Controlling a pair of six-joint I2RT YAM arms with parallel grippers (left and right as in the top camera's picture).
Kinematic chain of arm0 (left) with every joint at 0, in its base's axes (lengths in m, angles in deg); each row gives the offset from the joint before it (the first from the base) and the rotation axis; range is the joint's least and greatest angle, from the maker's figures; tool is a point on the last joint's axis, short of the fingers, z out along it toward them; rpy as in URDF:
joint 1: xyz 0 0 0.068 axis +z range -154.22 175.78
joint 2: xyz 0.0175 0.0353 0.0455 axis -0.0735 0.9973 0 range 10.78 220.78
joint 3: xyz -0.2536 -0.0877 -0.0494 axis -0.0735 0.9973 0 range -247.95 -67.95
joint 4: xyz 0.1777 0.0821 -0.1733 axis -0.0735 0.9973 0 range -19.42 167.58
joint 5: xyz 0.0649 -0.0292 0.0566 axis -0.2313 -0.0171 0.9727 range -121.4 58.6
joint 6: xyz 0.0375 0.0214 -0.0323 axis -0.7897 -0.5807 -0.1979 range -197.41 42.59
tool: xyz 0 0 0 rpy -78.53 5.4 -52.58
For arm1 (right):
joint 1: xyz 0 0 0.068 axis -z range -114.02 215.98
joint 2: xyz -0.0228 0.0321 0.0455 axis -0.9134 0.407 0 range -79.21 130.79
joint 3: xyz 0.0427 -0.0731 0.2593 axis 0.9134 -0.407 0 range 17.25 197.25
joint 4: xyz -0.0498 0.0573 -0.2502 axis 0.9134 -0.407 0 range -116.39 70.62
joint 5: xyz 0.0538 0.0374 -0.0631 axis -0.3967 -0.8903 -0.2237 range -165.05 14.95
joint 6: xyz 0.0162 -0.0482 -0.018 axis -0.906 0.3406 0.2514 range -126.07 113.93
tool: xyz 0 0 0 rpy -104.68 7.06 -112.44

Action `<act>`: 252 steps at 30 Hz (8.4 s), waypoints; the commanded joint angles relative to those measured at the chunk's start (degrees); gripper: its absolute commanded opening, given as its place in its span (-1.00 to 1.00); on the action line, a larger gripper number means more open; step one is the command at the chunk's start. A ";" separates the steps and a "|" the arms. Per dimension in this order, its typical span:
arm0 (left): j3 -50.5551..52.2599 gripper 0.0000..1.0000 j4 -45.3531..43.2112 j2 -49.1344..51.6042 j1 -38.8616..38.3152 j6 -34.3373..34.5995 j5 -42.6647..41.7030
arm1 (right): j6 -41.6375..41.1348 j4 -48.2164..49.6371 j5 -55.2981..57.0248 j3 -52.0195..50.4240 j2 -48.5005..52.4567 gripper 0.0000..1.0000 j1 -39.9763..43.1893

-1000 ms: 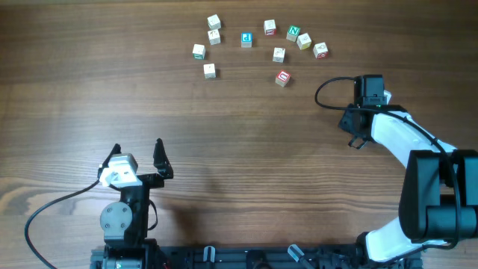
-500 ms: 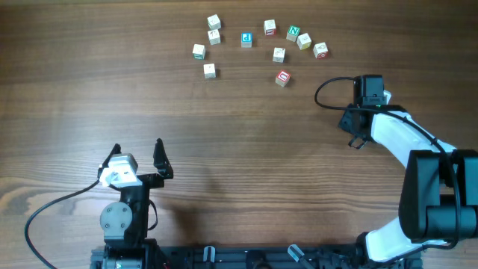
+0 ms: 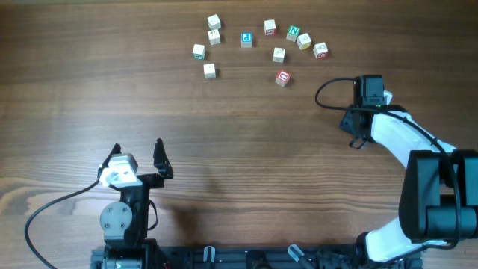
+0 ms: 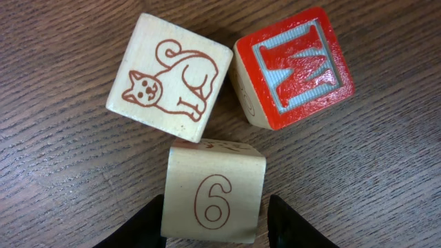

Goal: Form a circle

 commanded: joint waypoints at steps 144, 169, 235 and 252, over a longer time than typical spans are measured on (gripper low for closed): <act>0.35 1.00 -0.07 -0.50 0.37 -1.31 -0.66 | -25.40 7.87 2.34 -0.98 -3.19 -0.91 -4.31; 0.35 1.00 -0.07 -0.50 0.37 -1.31 -0.68 | -28.87 7.28 3.58 -0.98 -1.25 -0.91 -3.67; 0.35 1.00 -0.07 -0.50 0.37 -1.29 -0.68 | -31.41 6.16 4.57 -0.98 -1.27 -0.91 -3.67; 0.35 1.00 -0.07 -0.50 0.37 -1.29 -0.68 | -30.08 7.69 4.83 -0.98 -1.25 -0.91 -3.67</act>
